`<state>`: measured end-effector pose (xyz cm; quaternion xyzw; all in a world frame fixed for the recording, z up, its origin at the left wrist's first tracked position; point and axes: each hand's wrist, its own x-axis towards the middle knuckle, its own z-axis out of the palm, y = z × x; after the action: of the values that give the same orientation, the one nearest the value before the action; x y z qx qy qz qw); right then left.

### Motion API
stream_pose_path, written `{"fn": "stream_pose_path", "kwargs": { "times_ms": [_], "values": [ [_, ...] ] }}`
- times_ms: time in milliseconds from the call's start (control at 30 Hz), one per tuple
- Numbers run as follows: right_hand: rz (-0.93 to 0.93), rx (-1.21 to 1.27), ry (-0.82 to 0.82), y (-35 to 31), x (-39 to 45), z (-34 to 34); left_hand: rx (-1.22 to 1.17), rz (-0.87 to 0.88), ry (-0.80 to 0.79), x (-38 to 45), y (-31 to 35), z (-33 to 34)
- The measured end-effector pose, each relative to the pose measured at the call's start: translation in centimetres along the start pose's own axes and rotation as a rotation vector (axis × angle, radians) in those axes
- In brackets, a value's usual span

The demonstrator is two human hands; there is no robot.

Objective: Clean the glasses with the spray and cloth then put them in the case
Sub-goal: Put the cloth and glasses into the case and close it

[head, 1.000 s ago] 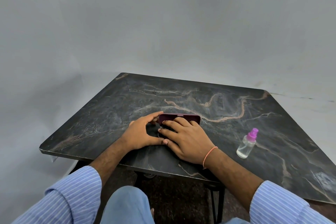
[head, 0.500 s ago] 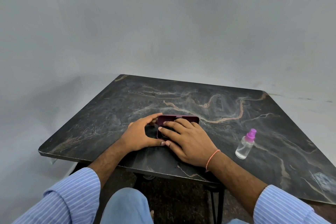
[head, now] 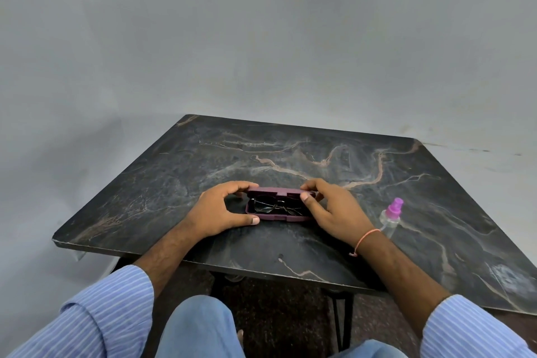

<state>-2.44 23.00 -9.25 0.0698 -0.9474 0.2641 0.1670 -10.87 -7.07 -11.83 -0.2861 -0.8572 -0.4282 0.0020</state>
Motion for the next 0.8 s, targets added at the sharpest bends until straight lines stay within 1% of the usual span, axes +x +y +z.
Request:
{"fn": "stream_pose_path", "kwargs": {
  "times_ms": [100,267,500,800],
  "values": [
    [-0.024,0.029,-0.002,0.1,-0.8,0.4,0.012,0.021,0.007,0.0,0.0,0.0],
    [-0.025,-0.002,-0.014,0.2,-1.4,0.7,0.035,0.013,-0.014,0.1,-0.1,0.2],
    [-0.009,0.018,-0.031,-0.3,-2.1,0.5,-0.058,-0.018,0.008,0.2,0.1,0.3],
    [0.007,0.041,-0.030,-0.1,-2.2,0.6,-0.059,-0.011,0.013,0.2,0.0,0.3]
  ]
}}
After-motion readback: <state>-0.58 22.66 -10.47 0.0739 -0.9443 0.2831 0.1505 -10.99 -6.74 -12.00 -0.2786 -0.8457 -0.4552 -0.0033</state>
